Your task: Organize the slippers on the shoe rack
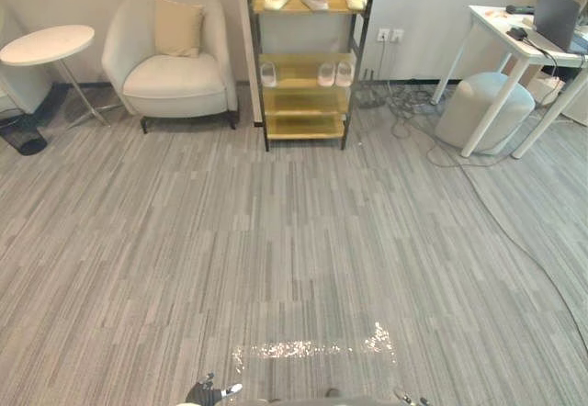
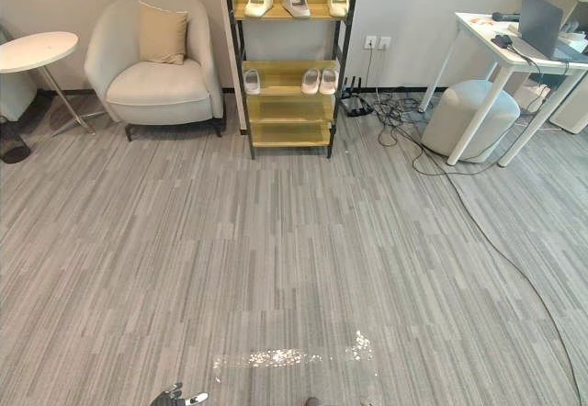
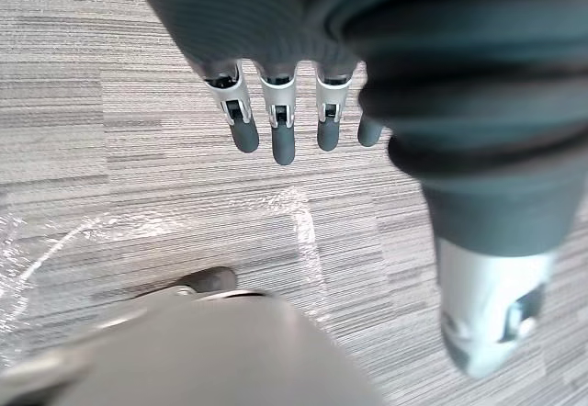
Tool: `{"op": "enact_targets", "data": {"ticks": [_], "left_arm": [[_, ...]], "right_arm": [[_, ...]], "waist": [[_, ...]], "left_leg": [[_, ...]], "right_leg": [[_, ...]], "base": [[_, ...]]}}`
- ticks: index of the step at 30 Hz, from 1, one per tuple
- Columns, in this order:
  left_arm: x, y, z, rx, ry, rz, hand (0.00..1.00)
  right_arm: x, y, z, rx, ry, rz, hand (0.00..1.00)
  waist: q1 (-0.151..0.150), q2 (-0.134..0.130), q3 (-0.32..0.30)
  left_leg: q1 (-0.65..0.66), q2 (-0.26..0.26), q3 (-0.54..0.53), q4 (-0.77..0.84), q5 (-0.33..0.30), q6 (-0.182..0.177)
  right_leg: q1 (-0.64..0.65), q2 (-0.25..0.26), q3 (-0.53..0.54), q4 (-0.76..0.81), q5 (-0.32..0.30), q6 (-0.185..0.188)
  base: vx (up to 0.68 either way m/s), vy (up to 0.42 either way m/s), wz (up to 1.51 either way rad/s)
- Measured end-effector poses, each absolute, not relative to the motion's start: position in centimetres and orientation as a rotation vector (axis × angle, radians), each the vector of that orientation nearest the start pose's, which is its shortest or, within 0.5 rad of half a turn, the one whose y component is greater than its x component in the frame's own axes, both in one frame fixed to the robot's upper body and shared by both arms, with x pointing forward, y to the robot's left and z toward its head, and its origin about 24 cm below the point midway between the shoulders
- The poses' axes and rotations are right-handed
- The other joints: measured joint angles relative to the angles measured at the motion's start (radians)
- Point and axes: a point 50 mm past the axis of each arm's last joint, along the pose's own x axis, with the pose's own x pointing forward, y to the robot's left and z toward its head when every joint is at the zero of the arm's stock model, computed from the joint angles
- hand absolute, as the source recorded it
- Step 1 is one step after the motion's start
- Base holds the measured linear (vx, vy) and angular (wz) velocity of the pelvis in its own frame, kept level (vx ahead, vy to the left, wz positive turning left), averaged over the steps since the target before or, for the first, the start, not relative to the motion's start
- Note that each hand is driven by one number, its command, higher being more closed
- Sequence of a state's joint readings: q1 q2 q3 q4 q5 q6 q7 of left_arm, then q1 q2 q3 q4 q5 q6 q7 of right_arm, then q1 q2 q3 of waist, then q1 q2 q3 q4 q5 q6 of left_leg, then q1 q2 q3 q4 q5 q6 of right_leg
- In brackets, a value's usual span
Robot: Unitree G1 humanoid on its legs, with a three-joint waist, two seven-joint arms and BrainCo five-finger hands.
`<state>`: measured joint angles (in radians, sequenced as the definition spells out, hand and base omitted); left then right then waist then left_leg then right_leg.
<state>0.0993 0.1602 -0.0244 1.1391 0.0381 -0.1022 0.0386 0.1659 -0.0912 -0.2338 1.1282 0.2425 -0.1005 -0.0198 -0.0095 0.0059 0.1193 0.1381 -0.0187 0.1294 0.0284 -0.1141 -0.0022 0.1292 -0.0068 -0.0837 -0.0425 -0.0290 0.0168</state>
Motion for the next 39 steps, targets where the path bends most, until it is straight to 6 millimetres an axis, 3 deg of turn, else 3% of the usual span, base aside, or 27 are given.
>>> {"op": "enact_targets", "data": {"ticks": [4, 21, 23, 25, 26, 28, 29, 30, 33, 35, 36, 37, 39], "left_arm": [[8.0, 21.3, -16.3, 0.202, 1.126, 0.087, 0.00], [8.3, 21.3, -16.2, 0.206, 1.116, 0.083, 0.00], [8.8, 21.4, -16.1, 0.208, 1.105, 0.084, 0.00], [9.7, 21.5, -15.9, 0.199, 1.083, 0.097, 0.00], [9.7, 21.6, -15.9, 0.198, 1.083, 0.100, 0.00], [10.2, 21.7, -15.7, 0.179, 1.067, 0.120, 0.00], [10.2, 21.5, -15.7, 0.159, 1.062, 0.132, 0.00], [9.9, 21.4, -15.8, 0.121, 1.066, 0.166, 0.00], [9.8, 21.3, -15.8, 0.103, 1.057, 0.178, 0.00], [10.0, 21.3, -15.8, 0.105, 1.042, 0.178, 0.00], [9.7, 21.5, -15.8, 0.111, 1.049, 0.186, 0.00], [9.7, 22.0, -15.7, 0.125, 1.051, 0.191, 0.00], [9.7, 22.0, -15.8, 0.127, 1.058, 0.191, 0.00]], "right_arm": [[5.4, -21.7, -16.6, 0.231, 1.109, -0.482, 0.00], [5.3, -21.7, -16.6, 0.282, 1.097, -0.531, 0.00], [5.4, -21.8, -16.6, 0.281, 1.094, -0.530, 0.00], [5.8, -21.9, -16.5, 0.292, 1.079, -0.538, 0.00], [5.9, -21.8, -16.5, 0.296, 1.077, -0.539, 0.00], [6.0, -21.8, -16.5, 0.313, 1.069, -0.551, 0.00], [5.9, -22.0, -16.5, 0.311, 1.069, -0.557, 0.00], [6.3, -22.2, -16.4, 0.313, 1.056, -0.560, 0.00], [6.4, -22.4, -16.3, 0.308, 1.053, -0.561, 0.00], [6.9, -22.4, -16.3, 0.307, 1.044, -0.555, 0.00], [7.7, -22.7, -16.1, 0.288, 1.030, -0.537, 0.00], [8.2, -21.8, -16.2, 0.305, 1.024, -0.517, 0.00], [8.6, -21.8, -16.1, 0.308, 1.014, -0.514, 0.00]], "waist": [[0.000, 0.000, 0.006], [0.000, -0.005, 0.031], [0.000, -0.008, 0.035], [0.000, -0.004, 0.064], [0.000, -0.004, 0.067], [-0.002, 0.001, 0.084], [0.002, 0.015, 0.095], [0.008, 0.019, 0.099], [0.010, 0.023, 0.101], [0.013, 0.023, 0.102], [0.022, 0.020, 0.081], [0.024, -0.003, 0.066], [0.024, -0.008, 0.063]], "left_leg": [[0.013, 0.004, 0.003, -0.012, -0.003, -0.007], [0.051, 0.029, 0.037, -0.021, -0.018, -0.034], [0.022, 0.041, 0.051, 0.039, -0.048, -0.063], [-0.078, 0.092, 0.083, 0.274, -0.136, -0.099], [-0.095, 0.100, 0.090, 0.312, -0.140, -0.105], [-0.187, 0.153, 0.139, 0.551, -0.137, -0.111], [-0.220, 0.187, 0.158, 0.665, -0.117, -0.100], [-0.269, 0.212, 0.177, 0.781, -0.117, -0.060], [-0.338, 0.209, 0.182, 0.767, -0.152, -0.051], [-0.367, 0.178, 0.192, 0.609, -0.141, -0.054], [-0.388, 0.111, 0.168, 0.358, -0.029, -0.009], [-0.389, 0.089, 0.186, 0.365, -0.064, 0.005], [-0.360, 0.075, 0.200, 0.366, -0.073, 0.036]], "right_leg": [[0.012, 0.004, -0.001, -0.010, -0.003, 0.011], [0.047, 0.028, 0.017, -0.045, 0.000, 0.011], [0.045, 0.032, 0.019, -0.045, 0.000, 0.011], [0.047, 0.049, 0.006, -0.031, -0.024, -0.024], [0.049, 0.051, 0.005, -0.030, -0.026, -0.028], [0.061, 0.058, 0.010, -0.013, -0.049, -0.052], [0.079, 0.062, 0.023, 0.002, -0.066, -0.062], [0.090, 0.057, 0.041, 0.029, -0.095, -0.078], [0.101, 0.016, 0.072, 0.056, -0.126, -0.087], [0.097, -0.025, 0.094, 0.057, -0.146, -0.066], [0.089, -0.100, 0.135, 0.139, -0.258, 0.028], [0.027, -0.127, 0.117, 0.259, -0.282, 0.051], [-0.011, -0.130, 0.113, 0.388, -0.283, 0.058]], "base": [[0.03, -0.029, -0.01], [0.01, -0.037, -0.05], [0.02, -0.048, -0.06], [0.00, -0.050, -0.01], [0.00, -0.055, 0.02], [0.03, -0.050, -0.06], [0.11, -0.035, -0.25], [0.16, -0.027, -0.27], [0.15, 0.042, -0.26], [0.48, 0.316, -0.55], [1.00, 0.606, -0.71], [1.13, 0.664, -0.67], [0.52, 0.241, -0.02]]}}
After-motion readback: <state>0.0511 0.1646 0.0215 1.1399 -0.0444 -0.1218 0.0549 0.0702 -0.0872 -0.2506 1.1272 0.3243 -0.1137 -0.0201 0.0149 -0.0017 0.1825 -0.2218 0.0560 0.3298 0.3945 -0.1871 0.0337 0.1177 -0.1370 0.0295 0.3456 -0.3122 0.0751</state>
